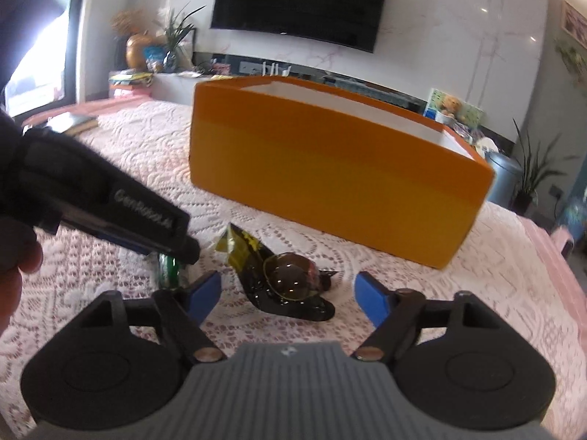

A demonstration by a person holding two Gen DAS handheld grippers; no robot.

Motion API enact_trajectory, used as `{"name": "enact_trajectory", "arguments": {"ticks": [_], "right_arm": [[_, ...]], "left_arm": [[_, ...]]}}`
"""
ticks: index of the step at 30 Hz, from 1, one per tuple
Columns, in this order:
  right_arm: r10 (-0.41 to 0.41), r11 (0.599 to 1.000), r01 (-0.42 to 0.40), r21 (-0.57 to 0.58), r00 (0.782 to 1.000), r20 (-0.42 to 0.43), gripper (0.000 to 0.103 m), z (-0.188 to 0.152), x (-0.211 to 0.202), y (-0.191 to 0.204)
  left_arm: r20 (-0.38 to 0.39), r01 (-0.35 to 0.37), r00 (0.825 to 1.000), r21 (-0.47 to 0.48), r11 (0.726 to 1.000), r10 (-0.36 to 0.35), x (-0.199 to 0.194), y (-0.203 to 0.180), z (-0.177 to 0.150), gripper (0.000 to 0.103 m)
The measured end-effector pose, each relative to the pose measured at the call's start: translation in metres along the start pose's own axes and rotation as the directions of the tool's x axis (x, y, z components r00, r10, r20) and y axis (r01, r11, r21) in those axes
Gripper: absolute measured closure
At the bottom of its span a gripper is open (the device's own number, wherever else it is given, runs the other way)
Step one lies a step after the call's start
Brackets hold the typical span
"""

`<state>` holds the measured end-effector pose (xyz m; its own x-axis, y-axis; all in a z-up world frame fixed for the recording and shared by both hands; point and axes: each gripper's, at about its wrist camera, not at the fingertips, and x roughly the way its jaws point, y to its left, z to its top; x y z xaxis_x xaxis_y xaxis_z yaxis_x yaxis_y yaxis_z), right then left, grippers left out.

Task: Organize snacks
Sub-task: 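Grasp the dark wrapped candy with the right tool while the left tool grasps the green sausage stick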

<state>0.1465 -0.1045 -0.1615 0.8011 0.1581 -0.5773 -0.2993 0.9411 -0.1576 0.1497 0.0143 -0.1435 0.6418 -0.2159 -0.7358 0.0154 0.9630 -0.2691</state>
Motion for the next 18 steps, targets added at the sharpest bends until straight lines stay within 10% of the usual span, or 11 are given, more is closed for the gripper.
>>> {"name": "enact_trajectory", "arguments": {"ticks": [7, 18], "right_arm": [[0.010, 1.000, -0.010, -0.009, 1.000, -0.020, 0.051, 0.003, 0.016, -0.001], [0.000, 1.000, 0.000, 0.001, 0.999, -0.041, 0.055, 0.001, 0.033, -0.002]], "left_arm": [[0.005, -0.010, 1.000, 0.038, 0.999, 0.010, 0.004, -0.005, 0.002, 0.058], [0.038, -0.048, 0.998, 0.120, 0.992, 0.044, 0.012, -0.012, 0.002, 0.059]]}}
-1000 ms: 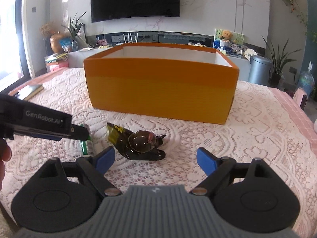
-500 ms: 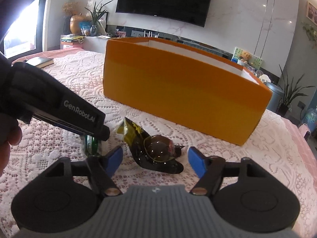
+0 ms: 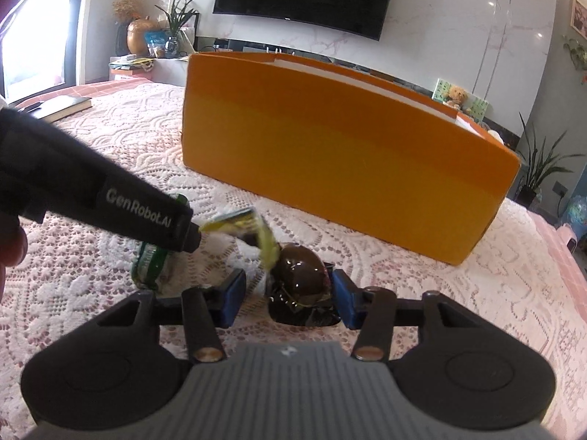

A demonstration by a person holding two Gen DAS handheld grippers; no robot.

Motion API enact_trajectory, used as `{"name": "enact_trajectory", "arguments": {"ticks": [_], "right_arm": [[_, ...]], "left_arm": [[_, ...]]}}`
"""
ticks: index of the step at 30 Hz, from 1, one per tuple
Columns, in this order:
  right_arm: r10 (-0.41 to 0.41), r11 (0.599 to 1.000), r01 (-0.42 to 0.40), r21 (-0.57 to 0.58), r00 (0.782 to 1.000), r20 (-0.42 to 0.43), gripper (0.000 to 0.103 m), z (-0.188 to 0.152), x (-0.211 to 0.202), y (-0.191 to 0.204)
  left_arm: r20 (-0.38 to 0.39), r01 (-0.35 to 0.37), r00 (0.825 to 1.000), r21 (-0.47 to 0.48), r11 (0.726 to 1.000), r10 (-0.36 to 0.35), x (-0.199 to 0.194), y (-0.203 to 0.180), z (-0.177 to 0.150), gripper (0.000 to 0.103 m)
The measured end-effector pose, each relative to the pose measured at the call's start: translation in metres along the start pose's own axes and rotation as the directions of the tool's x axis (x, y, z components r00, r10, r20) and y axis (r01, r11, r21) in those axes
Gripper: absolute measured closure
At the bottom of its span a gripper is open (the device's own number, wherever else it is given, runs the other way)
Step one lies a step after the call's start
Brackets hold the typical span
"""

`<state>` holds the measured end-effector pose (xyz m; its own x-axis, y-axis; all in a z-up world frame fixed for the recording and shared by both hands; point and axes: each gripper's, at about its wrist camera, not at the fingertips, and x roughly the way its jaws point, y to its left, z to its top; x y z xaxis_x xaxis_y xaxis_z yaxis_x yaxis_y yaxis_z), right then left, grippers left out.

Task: Organize snacks
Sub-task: 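Grasp the dark wrapped candy with the right tool while the left tool grasps the green sausage stick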

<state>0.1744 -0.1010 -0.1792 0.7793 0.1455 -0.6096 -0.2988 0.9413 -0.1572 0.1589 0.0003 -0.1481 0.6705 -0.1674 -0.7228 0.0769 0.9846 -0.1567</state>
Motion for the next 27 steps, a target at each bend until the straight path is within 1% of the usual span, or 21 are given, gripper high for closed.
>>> {"name": "enact_trajectory", "arguments": {"ticks": [7, 11, 14, 17, 19, 23, 27], "right_arm": [[-0.012, 1.000, 0.011, 0.028, 1.000, 0.004, 0.067, -0.003, 0.001, -0.005], [-0.002, 0.998, 0.002, 0.062, 1.000, 0.003, 0.067, -0.003, 0.002, -0.010], [-0.004, 0.998, 0.003, 0.060, 1.000, 0.005, 0.067, -0.005, 0.001, -0.010], [-0.003, 0.998, 0.003, 0.062, 1.000, 0.003, 0.067, -0.005, 0.000, -0.010], [-0.001, 0.997, 0.000, 0.071, 1.000, 0.002, 0.067, -0.006, 0.000, -0.011], [0.008, 0.994, -0.008, 0.105, 1.000, -0.003, 0.067, -0.004, -0.001, -0.015], [0.014, 0.990, -0.014, 0.137, 1.000, -0.005, 0.069, -0.003, -0.003, -0.019]], "left_arm": [[0.027, -0.010, 1.000, 0.035, 0.999, 0.009, 0.002, -0.002, -0.002, 0.059], [0.032, -0.012, 0.999, 0.041, 0.999, 0.010, 0.003, -0.002, -0.003, 0.059], [0.032, -0.005, 0.999, 0.029, 1.000, 0.004, 0.002, -0.001, -0.002, 0.060], [0.029, -0.004, 1.000, 0.014, 1.000, 0.003, 0.002, 0.002, -0.002, 0.062], [0.028, 0.008, 1.000, 0.002, 1.000, -0.008, 0.001, 0.003, -0.002, 0.068], [0.025, 0.020, 0.999, 0.007, 1.000, -0.020, -0.002, 0.004, -0.004, 0.069], [0.017, 0.038, 0.999, -0.026, 0.999, -0.037, -0.006, 0.009, -0.004, 0.072]]}}
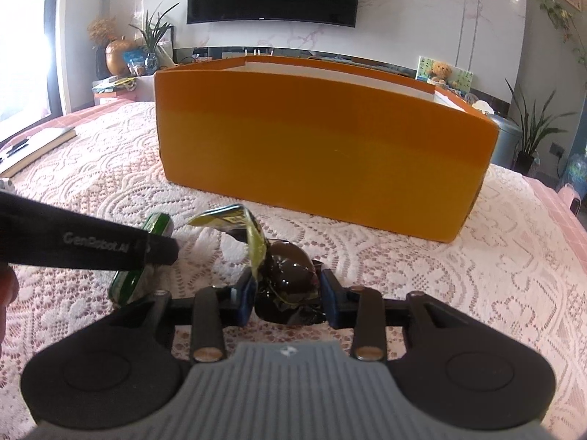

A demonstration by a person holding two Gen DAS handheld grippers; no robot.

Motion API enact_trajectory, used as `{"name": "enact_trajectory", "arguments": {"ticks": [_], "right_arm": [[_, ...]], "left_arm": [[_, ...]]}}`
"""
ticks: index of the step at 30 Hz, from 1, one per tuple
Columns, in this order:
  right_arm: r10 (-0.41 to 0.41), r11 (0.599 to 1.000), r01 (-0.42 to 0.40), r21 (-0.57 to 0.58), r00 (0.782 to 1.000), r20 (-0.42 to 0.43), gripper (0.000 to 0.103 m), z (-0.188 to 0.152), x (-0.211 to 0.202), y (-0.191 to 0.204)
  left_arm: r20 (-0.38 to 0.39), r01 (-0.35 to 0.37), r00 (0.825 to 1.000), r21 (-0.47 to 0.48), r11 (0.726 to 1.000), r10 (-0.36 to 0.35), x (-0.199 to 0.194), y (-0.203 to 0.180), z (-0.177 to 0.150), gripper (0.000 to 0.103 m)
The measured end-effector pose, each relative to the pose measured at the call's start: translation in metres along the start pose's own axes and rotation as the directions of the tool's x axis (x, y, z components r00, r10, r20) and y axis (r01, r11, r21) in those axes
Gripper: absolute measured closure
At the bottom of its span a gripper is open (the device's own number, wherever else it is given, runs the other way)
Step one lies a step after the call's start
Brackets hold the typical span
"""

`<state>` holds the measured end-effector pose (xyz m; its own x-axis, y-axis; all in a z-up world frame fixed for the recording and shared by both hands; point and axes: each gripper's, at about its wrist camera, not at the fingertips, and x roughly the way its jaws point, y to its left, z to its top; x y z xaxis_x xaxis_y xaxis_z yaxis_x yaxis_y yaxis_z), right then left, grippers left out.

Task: Organize snacks
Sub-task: 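Grasp the dark wrapped candy with the right tool while the left tool grasps the green sausage stick, then lift both snacks and carry them over the orange box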

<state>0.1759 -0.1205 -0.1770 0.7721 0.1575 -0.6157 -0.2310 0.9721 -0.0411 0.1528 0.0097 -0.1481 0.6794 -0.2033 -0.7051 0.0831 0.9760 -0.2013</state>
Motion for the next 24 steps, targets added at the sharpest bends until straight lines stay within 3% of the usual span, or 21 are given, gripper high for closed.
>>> {"name": "enact_trajectory", "arguments": {"ticks": [6, 20, 24], "right_arm": [[0.013, 1.000, -0.012, 0.029, 1.000, -0.007, 0.070, 0.002, -0.006, -0.004], [-0.018, 1.000, 0.018, -0.003, 1.000, -0.002, 0.070, -0.002, -0.033, -0.001], [-0.032, 0.999, 0.032, -0.005, 0.999, -0.004, 0.070, -0.003, -0.041, -0.003]], "left_arm": [[-0.004, -0.007, 1.000, 0.007, 1.000, 0.008, -0.008, -0.002, -0.005, 0.074], [-0.105, -0.135, 0.984, 0.104, 0.985, 0.145, -0.014, -0.016, -0.007, 0.071], [-0.111, -0.145, 0.981, 0.101, 0.984, 0.157, -0.013, -0.019, -0.007, 0.078]]}}
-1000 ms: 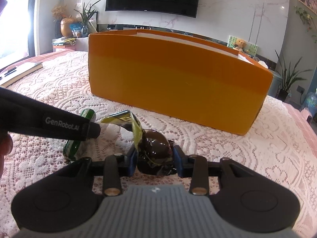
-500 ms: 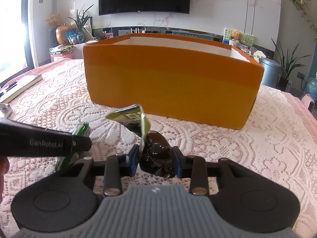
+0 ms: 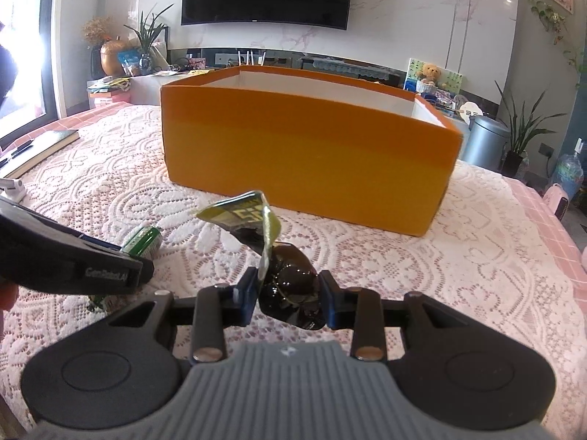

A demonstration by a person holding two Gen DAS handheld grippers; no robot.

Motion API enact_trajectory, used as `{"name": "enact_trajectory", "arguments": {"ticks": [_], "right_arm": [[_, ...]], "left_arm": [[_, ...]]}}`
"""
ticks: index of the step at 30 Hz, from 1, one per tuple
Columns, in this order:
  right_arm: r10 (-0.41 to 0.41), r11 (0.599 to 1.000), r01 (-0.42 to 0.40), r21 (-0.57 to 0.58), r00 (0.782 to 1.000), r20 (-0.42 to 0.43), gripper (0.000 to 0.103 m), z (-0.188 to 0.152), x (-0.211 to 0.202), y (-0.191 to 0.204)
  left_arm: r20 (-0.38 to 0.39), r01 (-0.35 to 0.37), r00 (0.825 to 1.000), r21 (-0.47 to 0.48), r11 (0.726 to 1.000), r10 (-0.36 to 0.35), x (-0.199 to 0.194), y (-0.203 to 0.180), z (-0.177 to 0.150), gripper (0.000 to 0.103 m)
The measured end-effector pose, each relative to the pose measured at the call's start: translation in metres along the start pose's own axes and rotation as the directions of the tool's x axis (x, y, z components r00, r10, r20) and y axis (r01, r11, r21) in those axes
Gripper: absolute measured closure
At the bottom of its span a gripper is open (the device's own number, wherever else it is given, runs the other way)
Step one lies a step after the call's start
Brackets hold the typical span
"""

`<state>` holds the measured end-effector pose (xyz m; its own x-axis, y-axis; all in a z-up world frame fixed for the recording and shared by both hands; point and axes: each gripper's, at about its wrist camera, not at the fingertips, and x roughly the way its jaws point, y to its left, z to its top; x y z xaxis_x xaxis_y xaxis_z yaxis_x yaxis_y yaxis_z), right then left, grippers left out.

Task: Organize snacks
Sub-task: 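Lift both snacks and carry them over the orange box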

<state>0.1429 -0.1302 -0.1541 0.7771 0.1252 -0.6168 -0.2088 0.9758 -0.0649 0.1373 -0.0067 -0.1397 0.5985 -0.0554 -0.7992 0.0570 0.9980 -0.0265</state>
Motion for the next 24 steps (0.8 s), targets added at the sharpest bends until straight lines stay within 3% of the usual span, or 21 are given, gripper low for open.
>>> {"name": "enact_trajectory", "arguments": {"ticks": [8, 24], "right_arm": [[-0.007, 1.000, 0.007, -0.018, 1.000, 0.028, 0.070, 0.004, -0.022, 0.001], [0.027, 0.999, -0.030, 0.034, 0.995, 0.092, 0.070, 0.034, -0.080, -0.021]], "left_arm": [[0.002, 0.034, 0.999, -0.069, 0.997, -0.034, -0.014, 0.013, -0.005, 0.078], [0.159, 0.117, 0.982, -0.075, 0.990, -0.104, -0.086, 0.020, 0.037, 0.078]]}}
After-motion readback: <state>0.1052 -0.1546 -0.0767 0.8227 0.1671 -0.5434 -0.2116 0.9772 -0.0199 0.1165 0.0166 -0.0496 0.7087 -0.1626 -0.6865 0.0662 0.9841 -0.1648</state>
